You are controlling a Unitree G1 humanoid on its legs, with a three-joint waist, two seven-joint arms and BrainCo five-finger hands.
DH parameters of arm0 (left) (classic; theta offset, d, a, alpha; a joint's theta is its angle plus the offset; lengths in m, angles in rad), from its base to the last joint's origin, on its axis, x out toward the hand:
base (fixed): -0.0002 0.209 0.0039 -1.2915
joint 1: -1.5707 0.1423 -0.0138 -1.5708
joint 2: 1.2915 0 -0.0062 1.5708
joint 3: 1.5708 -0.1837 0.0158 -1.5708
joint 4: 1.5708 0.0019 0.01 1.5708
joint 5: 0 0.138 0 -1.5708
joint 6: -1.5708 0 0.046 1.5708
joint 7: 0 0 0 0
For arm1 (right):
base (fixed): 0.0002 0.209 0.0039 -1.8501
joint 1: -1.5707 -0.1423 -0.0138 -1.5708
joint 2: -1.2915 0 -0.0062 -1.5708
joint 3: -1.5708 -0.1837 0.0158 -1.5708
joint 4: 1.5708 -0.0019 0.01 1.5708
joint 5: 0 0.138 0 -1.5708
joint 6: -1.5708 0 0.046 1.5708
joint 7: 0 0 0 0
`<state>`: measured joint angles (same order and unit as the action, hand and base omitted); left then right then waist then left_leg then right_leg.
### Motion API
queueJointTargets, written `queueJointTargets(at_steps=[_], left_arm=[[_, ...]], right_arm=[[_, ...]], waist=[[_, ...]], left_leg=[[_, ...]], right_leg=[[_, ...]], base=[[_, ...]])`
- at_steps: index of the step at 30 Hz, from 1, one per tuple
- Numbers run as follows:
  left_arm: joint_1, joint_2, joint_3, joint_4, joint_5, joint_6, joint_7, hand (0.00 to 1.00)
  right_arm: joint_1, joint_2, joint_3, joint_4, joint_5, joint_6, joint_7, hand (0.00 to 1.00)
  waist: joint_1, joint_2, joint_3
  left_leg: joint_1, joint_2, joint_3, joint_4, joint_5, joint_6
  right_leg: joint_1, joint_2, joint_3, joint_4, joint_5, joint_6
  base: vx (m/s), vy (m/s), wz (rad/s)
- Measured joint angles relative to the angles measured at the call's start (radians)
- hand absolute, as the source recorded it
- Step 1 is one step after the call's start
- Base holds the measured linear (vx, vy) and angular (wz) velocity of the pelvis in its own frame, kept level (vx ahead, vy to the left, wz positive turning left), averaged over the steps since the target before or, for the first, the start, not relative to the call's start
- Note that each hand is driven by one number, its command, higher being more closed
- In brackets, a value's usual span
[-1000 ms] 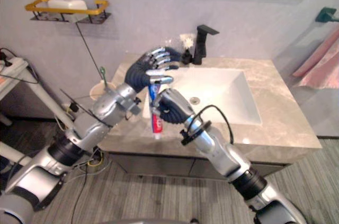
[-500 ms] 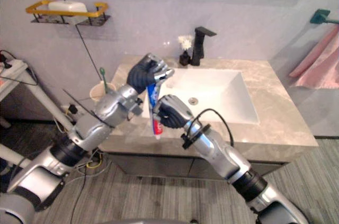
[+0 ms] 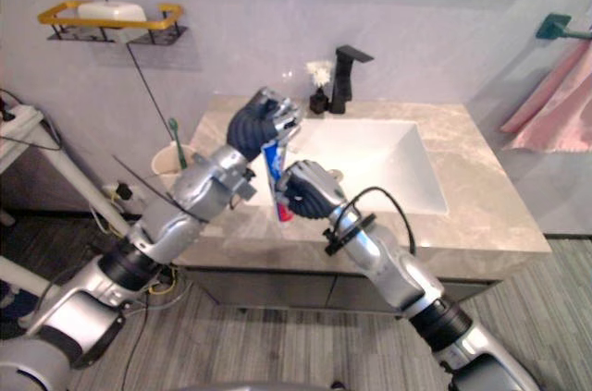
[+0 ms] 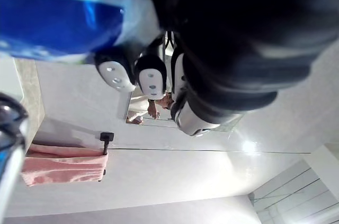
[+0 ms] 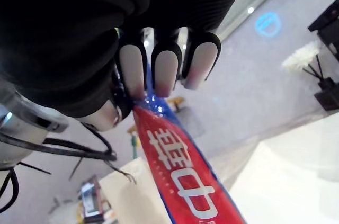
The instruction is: Organize washtable
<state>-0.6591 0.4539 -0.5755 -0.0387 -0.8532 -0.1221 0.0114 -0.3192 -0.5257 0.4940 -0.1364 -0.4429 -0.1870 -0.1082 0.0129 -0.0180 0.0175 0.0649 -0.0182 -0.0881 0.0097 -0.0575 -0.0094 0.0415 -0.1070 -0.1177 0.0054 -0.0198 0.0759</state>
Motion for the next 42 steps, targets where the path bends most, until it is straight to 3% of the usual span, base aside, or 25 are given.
queueJointTargets(at_steps=[10, 11, 42], left_arm=[[0.011, -0.059, 0.039, -0.001, 0.012, -0.024, 0.037, 1.0], [0.011, -0.061, 0.039, -0.001, 0.021, -0.03, 0.039, 1.0], [0.033, -0.176, 0.145, 0.05, 0.071, -0.041, 0.083, 1.0]], right_arm=[[0.0, 0.009, -0.053, -0.003, -0.013, 0.001, -0.001, 1.0], [0.0, 0.009, -0.055, -0.003, -0.014, 0.001, -0.001, 0.0], [-0.011, 0.119, -0.187, -0.004, -0.005, 0.022, -0.062, 0.0]], waist=[[0.0, 0.004, 0.001], [-0.001, 0.005, 0.001], [-0.002, 0.03, 0.017]], left_leg=[[0.001, 0.0, 0.008, -0.001, 0.0, 0.0], [0.001, 0.0, 0.009, -0.001, 0.0, 0.0], [0.005, 0.001, 0.032, -0.012, 0.001, 0.002]], right_leg=[[-0.005, 0.0, 0.009, 0.004, 0.0, 0.0], [-0.006, 0.0, 0.01, 0.004, 0.0, 0.0], [-0.012, 0.002, 0.034, -0.01, 0.014, 0.002]], base=[[0.0, 0.0, -0.01], [0.0, 0.0, 0.0], [-0.01, 0.0, -0.02]])
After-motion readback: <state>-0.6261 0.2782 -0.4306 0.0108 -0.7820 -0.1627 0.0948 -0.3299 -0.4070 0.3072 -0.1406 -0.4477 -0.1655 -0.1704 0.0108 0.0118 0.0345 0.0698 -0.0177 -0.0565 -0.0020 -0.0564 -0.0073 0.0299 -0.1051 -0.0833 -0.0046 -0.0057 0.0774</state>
